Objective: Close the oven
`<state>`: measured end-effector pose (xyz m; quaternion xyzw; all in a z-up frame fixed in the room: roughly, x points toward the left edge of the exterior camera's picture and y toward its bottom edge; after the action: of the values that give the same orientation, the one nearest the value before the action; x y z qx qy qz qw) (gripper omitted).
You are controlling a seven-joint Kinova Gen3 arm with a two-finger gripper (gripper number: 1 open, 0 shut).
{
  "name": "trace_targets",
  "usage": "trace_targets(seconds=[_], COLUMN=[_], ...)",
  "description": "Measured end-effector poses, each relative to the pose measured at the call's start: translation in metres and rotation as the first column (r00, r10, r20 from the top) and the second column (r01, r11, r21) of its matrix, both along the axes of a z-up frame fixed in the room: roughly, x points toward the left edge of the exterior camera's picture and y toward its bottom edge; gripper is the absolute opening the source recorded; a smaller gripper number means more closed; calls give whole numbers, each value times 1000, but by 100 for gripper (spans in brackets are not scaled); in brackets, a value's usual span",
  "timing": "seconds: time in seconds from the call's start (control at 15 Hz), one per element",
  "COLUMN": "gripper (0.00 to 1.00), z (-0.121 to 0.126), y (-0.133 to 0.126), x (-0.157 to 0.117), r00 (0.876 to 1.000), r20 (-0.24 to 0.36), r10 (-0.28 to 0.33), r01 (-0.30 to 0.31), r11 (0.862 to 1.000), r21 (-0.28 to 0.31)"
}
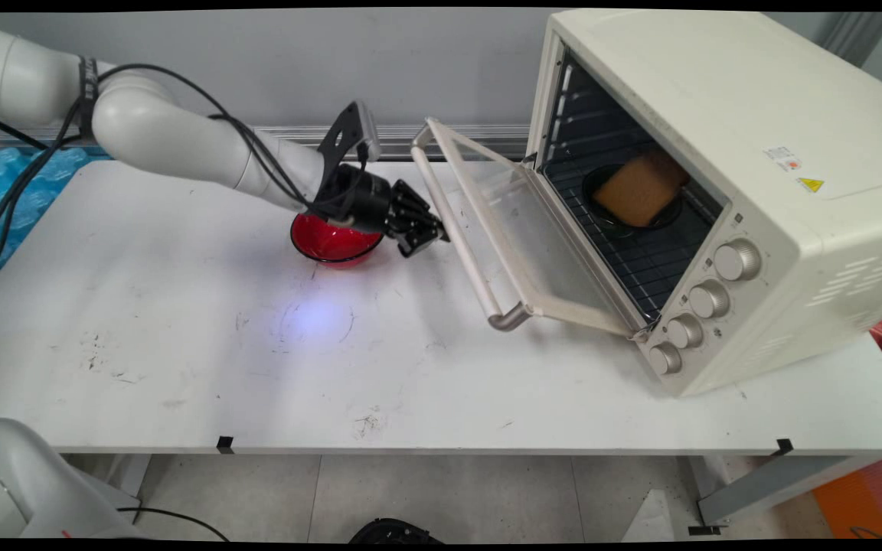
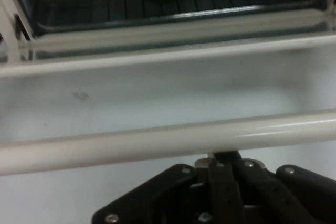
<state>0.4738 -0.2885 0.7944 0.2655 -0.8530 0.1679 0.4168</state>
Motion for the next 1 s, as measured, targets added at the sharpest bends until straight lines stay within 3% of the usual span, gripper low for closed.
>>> trace_targets(seconds=[1.0], gripper=[0], z=[49], y=[-64], x=[-22], r00=[998], r20=[-66], r10=[14], r01=[-20], r11=[996], r21=[-89])
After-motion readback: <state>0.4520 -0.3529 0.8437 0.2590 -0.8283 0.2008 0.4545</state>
